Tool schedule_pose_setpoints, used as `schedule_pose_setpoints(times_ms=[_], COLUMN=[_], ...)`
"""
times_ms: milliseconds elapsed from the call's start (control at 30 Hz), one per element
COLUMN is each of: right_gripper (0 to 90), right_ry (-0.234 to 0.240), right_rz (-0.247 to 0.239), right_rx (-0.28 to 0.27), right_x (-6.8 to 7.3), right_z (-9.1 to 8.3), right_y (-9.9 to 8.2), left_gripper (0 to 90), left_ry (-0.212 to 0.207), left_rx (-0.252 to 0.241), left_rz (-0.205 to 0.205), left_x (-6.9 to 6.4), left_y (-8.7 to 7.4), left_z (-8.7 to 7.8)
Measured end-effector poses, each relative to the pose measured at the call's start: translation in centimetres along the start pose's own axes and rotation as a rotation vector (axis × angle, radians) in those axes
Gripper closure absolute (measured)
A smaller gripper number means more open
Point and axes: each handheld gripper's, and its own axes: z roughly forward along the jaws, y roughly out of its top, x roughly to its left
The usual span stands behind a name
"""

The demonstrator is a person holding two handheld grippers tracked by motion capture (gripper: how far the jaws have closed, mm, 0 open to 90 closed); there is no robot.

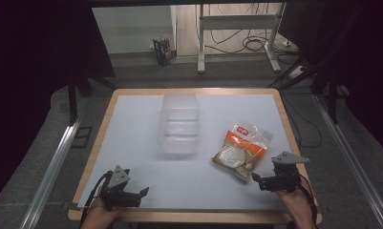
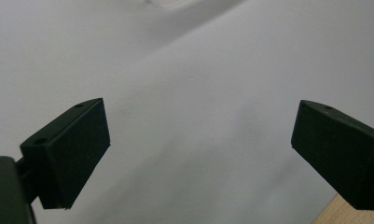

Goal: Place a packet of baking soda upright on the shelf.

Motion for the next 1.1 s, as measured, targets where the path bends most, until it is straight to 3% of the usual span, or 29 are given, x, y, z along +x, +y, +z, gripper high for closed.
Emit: schedule_pose_setpoints(times_ms=[400, 833, 1000, 1100], right_gripper=[1.9, 2.5, 12.7, 25.3], right_ry=[-0.006, -0.019, -0.042, -0.014], right_rz=[0.024, 0.039, 0.034, 0.042], right_rx=[-0.015, -0.014, 0.029, 0.046], right_x=[-0.68, -0.52, -0.13, -0.08], right_z=[0.19, 0.69, 0.65, 0.39], right_y=[-0.44, -0.41, -0.19, -0.03], left_gripper=[4.4, 4.3, 4.3, 4.3], left_ry=[0.007, 0.004, 0.005, 0.006], left_rx=[-0.002, -0.003, 0.001, 0.004], left_rz=[0.012, 0.006, 0.01, 0.015], left_x=[-0.12, -0.05, -0.04, -0.06], left_y=[-0.01, 0.0, 0.02, 0.03], left_z=[0.0, 0.0, 0.0, 0.0])
